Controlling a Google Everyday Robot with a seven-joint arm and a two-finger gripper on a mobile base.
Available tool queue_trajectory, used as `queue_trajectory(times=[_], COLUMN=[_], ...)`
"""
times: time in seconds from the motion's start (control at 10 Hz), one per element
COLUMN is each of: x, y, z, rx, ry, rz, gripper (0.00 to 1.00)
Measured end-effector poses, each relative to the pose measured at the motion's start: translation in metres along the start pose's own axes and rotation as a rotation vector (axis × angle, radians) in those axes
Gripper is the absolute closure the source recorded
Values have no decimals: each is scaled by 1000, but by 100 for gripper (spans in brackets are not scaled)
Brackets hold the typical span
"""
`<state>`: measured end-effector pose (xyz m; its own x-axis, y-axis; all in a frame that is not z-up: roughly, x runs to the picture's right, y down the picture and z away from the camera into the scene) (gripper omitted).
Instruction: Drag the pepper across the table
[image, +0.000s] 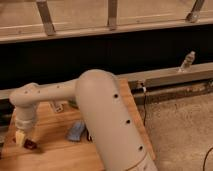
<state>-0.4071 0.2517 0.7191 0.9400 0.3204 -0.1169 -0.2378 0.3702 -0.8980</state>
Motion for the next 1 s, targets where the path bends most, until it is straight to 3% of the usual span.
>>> queue_trajectory(times=[0.2, 0.4, 1.0], x=[-10, -12, -12], y=[12, 16, 15], z=[1, 1, 1], rx=[4, 3, 3], ry=[15, 17, 16], rz=[-59, -71, -70], gripper=[94, 91, 35])
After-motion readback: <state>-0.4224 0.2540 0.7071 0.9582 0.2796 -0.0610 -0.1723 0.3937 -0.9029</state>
